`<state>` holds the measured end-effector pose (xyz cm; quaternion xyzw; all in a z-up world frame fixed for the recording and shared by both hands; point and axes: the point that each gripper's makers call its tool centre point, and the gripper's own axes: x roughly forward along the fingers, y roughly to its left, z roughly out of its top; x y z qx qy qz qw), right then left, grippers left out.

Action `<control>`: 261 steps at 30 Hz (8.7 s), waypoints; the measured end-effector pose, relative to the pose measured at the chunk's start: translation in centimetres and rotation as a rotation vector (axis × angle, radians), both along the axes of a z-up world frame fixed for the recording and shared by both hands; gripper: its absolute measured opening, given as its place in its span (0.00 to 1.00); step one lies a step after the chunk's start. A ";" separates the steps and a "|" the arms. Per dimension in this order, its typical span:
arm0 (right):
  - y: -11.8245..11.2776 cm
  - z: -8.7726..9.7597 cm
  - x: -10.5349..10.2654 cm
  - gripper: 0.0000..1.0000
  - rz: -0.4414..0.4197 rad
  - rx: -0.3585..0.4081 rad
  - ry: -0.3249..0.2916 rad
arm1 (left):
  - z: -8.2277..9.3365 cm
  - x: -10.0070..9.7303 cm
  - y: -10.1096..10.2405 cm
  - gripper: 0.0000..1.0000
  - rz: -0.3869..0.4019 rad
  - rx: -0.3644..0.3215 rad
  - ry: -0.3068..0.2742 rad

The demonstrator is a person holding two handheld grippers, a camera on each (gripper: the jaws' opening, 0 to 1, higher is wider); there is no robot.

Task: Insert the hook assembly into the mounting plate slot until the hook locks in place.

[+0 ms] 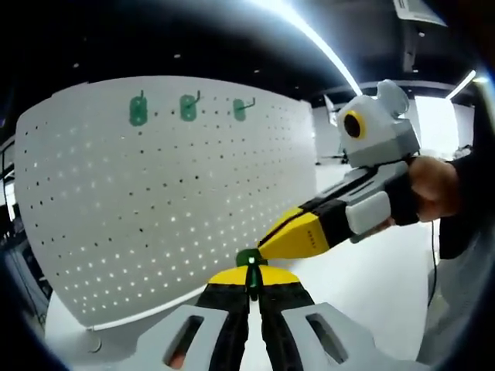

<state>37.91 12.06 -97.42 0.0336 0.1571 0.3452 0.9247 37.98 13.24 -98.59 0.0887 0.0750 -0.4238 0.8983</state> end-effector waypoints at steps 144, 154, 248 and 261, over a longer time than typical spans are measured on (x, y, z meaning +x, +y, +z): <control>-9.5 7.4 -3.5 0.36 -0.217 0.054 -0.220 | 18.5 12.7 -11.0 0.03 0.406 -0.118 -0.258; -9.7 7.1 -3.5 0.36 -0.213 0.054 -0.210 | 18.6 12.8 -10.9 0.03 0.427 -0.158 -0.242; -9.0 6.6 -5.3 0.34 -0.268 -0.135 -0.314 | 14.3 -2.8 -1.8 0.63 0.142 -0.225 -0.252; -9.7 7.9 -7.5 0.35 -0.314 -0.133 -0.386 | 11.2 -5.2 0.8 0.81 0.100 -0.268 -0.192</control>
